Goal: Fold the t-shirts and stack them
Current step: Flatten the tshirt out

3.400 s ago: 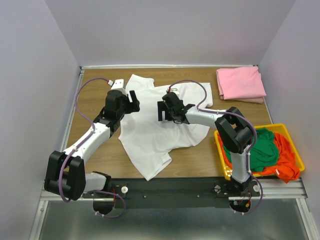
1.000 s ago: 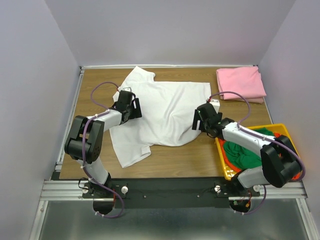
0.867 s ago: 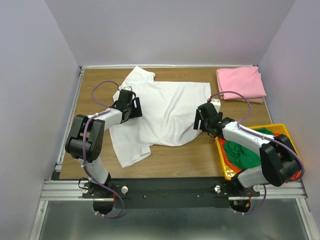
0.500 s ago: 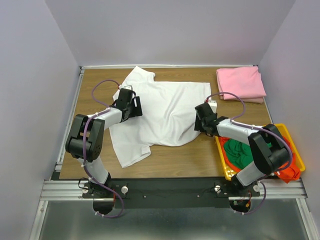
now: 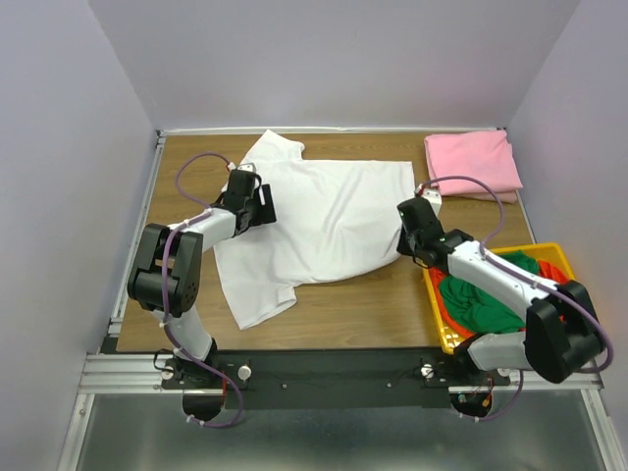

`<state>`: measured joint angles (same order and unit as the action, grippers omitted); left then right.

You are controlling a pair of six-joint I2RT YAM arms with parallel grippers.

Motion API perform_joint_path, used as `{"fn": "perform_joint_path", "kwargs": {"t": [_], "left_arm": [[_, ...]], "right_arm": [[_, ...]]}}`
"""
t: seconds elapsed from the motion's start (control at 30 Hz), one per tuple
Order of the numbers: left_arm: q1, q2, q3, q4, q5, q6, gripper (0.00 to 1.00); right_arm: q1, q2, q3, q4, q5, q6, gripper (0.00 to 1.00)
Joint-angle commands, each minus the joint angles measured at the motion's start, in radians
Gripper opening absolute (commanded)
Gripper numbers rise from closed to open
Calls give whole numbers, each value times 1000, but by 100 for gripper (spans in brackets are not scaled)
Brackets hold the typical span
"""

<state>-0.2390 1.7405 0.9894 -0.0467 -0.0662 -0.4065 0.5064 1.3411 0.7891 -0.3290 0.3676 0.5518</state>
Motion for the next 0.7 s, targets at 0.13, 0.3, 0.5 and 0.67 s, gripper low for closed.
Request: {"fn": "perform_joint_path", "kwargs": {"t": [0.13, 0.3, 0.5, 0.67], "left_arm": [[17, 14, 14, 1, 14, 14, 85], [17, -1, 12, 1, 17, 11, 85], [-8, -50, -9, 1, -6, -5, 85], [-81, -95, -43, 14, -12, -35, 85]], "right_arm": [[-5, -140, 33, -199, 36, 28, 46], [-5, -117, 67, -196, 30, 25, 49], [-5, 49, 98, -102, -42, -1, 49], [-3, 150, 119, 14, -140, -16, 49]]}}
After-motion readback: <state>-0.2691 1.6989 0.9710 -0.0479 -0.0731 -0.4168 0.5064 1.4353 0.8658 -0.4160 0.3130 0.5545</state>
